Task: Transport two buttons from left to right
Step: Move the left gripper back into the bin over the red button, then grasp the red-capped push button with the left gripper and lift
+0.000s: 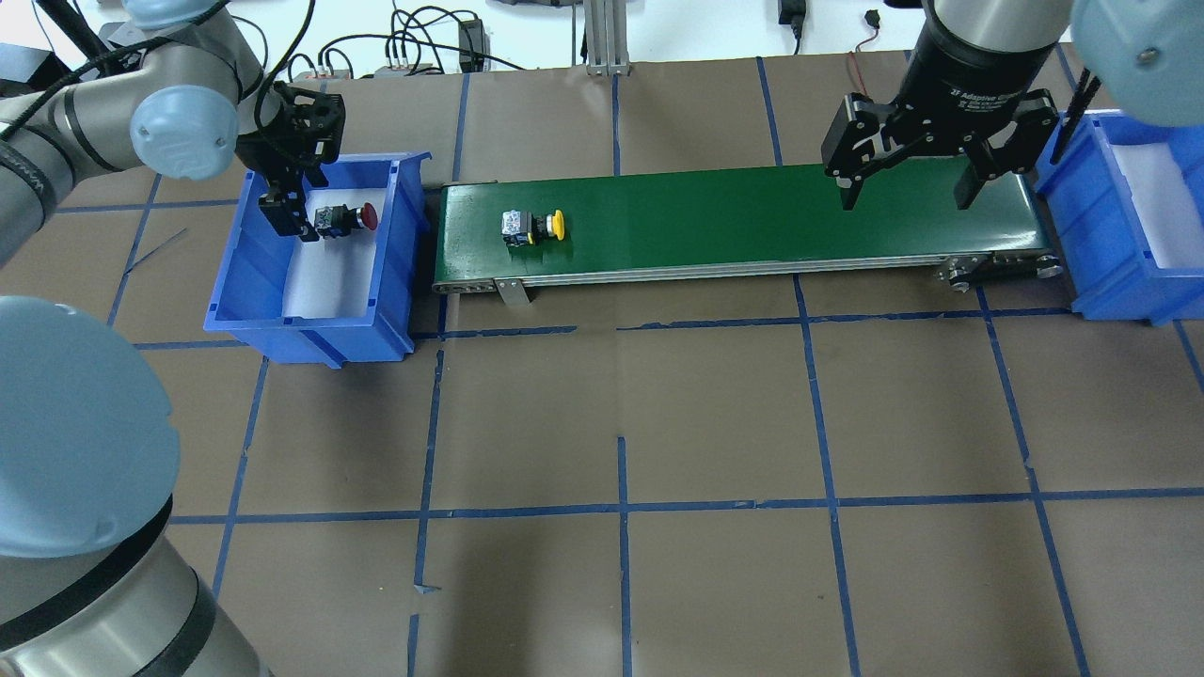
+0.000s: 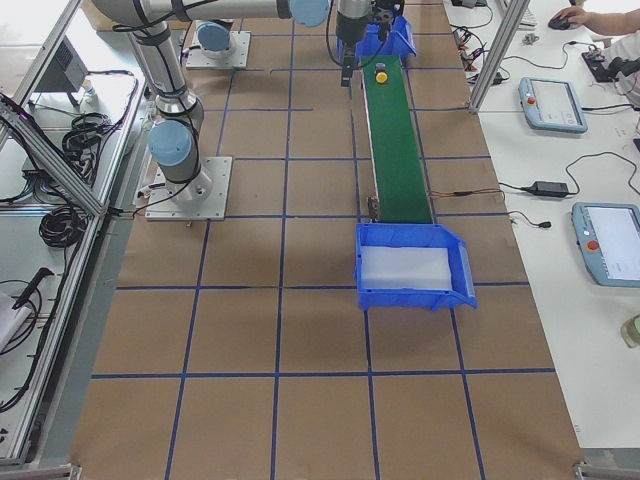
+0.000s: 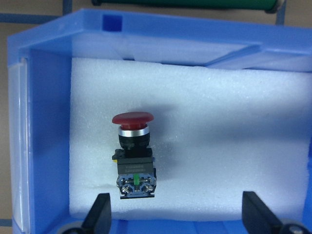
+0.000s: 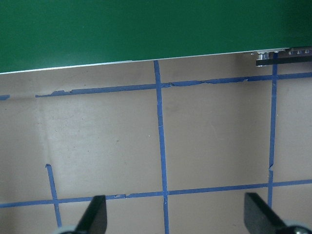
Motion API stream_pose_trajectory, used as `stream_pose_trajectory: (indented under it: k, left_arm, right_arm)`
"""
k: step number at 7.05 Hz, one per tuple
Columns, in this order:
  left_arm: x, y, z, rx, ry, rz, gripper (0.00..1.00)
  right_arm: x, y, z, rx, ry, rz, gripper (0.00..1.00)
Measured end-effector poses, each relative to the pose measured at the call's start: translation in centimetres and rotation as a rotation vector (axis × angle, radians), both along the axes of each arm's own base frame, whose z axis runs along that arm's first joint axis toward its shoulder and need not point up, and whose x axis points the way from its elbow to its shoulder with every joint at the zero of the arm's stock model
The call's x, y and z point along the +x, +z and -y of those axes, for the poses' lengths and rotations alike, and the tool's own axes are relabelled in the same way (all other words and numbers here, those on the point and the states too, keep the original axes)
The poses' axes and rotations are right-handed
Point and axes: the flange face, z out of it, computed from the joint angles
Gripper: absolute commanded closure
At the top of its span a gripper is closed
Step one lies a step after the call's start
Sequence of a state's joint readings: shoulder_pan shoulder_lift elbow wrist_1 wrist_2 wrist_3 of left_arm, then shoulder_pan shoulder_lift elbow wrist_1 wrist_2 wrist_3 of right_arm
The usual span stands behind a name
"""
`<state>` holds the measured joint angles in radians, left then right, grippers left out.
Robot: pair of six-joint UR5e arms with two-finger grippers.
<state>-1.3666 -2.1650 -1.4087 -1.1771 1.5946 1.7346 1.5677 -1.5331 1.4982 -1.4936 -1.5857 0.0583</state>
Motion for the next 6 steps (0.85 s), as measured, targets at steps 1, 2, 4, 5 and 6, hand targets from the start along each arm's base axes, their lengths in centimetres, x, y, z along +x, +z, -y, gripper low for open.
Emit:
stream_pose_trajectory:
  k: [1, 2, 4, 5, 6]
  left_arm:
    - [-0.1, -1.5, 0.5, -0.005, -0.003, 0.002, 0.05]
    - [0.0, -2.2, 0.9, -0.012, -0.004, 0.005, 0.05]
    - [0.2, -2.9, 1.2, -0.025, -0.002, 0.007, 0.07]
    - [0.3, -3.5, 1.2, -0.022, -0.002, 0.005, 0.15]
    - [0.3, -3.9, 1.2, -0.018, -0.004, 0.002, 0.45]
  right_arm:
    - [0.0, -0.1, 0.0, -0.001, 0.0, 0.0, 0.0]
    - [0.0, 0.0, 0.0, -0.004, 0.0, 0.0, 0.0]
    - [0.0, -0.1, 0.0, -0.003, 0.001, 0.0, 0.0]
    - [0.0, -0.1, 0.0, -0.003, 0.001, 0.0, 0.0]
    - [0.0, -0.1, 0.0, -0.001, 0.003, 0.0, 0.0]
